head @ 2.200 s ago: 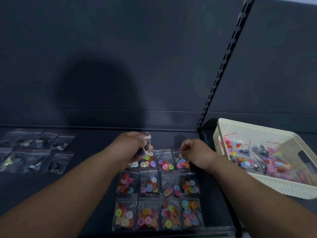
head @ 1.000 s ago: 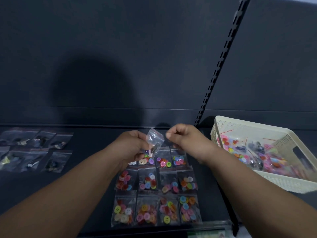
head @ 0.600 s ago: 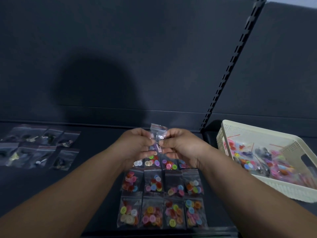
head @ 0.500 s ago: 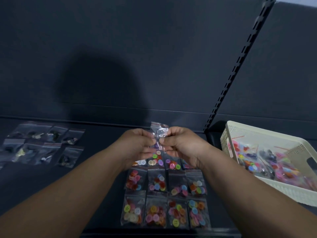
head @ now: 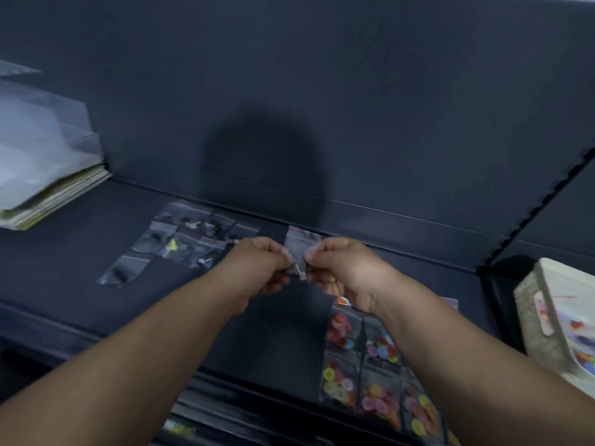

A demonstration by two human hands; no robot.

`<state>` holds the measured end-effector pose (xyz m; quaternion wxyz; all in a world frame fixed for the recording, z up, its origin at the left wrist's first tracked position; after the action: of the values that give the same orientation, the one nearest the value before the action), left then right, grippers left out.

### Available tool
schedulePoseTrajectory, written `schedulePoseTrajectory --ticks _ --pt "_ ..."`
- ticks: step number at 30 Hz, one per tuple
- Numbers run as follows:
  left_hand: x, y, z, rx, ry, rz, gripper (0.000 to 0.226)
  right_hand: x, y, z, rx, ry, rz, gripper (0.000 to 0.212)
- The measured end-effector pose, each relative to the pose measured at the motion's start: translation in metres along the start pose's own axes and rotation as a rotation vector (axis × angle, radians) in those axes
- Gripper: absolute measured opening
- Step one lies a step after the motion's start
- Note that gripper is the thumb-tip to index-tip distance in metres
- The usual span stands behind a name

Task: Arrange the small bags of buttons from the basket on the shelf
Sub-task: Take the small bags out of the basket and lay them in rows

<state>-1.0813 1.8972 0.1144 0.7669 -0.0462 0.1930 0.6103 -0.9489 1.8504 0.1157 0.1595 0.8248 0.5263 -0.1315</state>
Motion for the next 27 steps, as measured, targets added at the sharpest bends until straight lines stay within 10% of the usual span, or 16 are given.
schedulePoseTrajectory --ticks 9,18,27 --pt "-0.025 0.086 -0.020 0.060 -0.021 0.264 0.018 -0.010 -0.075 0.007 -0.142 0.062 -0.113 0.012" --pt "-0.011 0.172 -0.042 0.274 -0.063 0.477 0.016 -0.031 -0.125 0.004 -0.819 0.653 -0.118 0.019" --pt "0.022 0.215 -0.021 0.983 -0.616 0.368 0.015 -0.040 -0.209 0.010 -1.044 0.881 -0.190 0.044"
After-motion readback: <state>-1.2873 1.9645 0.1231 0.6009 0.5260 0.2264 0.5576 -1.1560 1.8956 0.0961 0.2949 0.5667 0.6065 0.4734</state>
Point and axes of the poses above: each hand's wrist, its own x-axis towards the middle knuckle, its own y-axis out of the back of the hand, z = x × y, the point moved 7 cm from there along x, towards the middle knuckle, and after that the axes turned 12 degrees about z, right-handed, at the moved point
